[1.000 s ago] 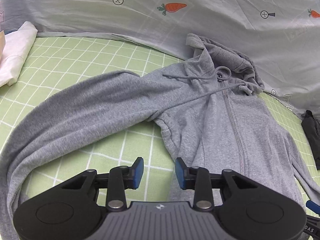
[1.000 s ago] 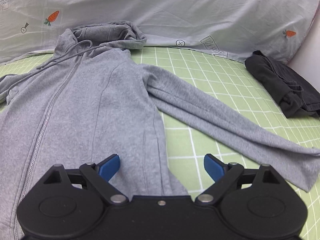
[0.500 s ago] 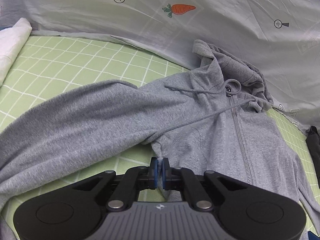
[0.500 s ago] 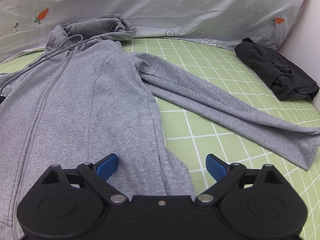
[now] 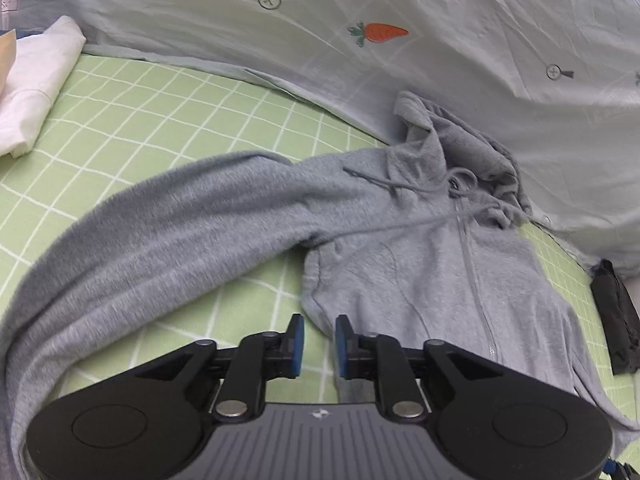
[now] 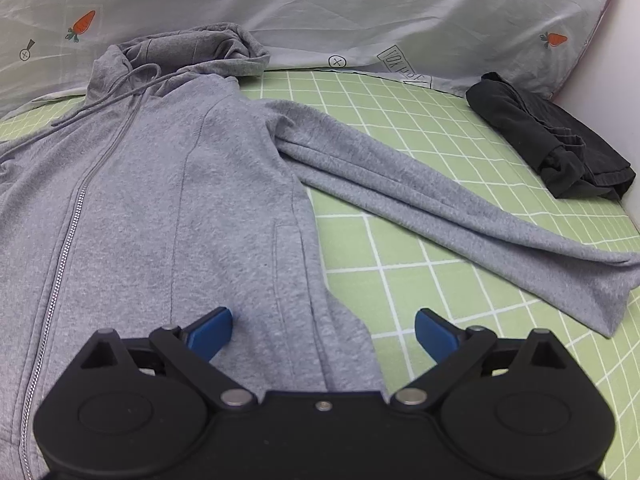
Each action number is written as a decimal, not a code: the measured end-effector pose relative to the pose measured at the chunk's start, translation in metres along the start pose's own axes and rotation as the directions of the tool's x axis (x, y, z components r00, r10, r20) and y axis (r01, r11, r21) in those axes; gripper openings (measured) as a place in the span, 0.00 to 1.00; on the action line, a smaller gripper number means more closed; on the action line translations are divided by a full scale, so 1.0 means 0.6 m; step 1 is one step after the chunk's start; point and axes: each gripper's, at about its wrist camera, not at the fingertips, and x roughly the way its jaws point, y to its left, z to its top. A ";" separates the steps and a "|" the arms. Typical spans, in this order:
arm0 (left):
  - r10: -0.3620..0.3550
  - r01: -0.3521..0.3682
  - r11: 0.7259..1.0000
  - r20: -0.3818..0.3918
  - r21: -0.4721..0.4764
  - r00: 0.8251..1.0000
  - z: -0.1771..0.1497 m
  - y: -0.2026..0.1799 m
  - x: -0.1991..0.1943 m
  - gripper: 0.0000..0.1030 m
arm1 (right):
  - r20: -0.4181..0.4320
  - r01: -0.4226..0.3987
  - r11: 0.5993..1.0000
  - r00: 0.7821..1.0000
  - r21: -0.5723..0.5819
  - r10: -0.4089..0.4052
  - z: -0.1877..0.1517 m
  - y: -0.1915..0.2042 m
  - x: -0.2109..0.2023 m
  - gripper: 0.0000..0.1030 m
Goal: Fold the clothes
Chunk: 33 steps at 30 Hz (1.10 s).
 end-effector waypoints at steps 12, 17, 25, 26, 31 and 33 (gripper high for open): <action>0.044 -0.035 0.993 -0.079 0.113 0.996 -0.130 -0.048 -0.030 0.09 | -0.037 -0.122 0.992 0.992 0.041 0.124 -0.026 -0.009 -0.036 0.23; 0.145 -0.132 0.977 -0.072 0.165 0.987 -0.139 -0.036 -0.055 0.09 | -0.051 -0.142 0.989 0.988 0.047 0.145 -0.041 -0.015 -0.055 0.12; 0.187 -0.179 0.975 -0.049 0.128 0.981 -0.127 -0.064 -0.111 0.33 | -0.026 -0.139 0.990 0.990 0.019 0.140 -0.026 -0.046 -0.079 0.56; 0.180 -0.174 0.975 -0.033 0.140 0.983 -0.126 -0.076 -0.117 0.43 | -0.004 -0.129 0.991 0.992 0.030 0.129 -0.021 -0.060 -0.079 0.63; 0.191 -0.188 0.968 0.002 0.166 0.982 -0.147 -0.162 -0.108 0.66 | 0.065 -0.023 0.992 0.998 0.125 0.015 0.007 -0.160 -0.046 0.82; 0.194 -0.186 0.969 -0.036 0.160 0.980 -0.166 -0.201 -0.086 0.69 | 0.037 0.016 0.979 0.999 0.205 -0.025 0.016 -0.215 -0.021 0.83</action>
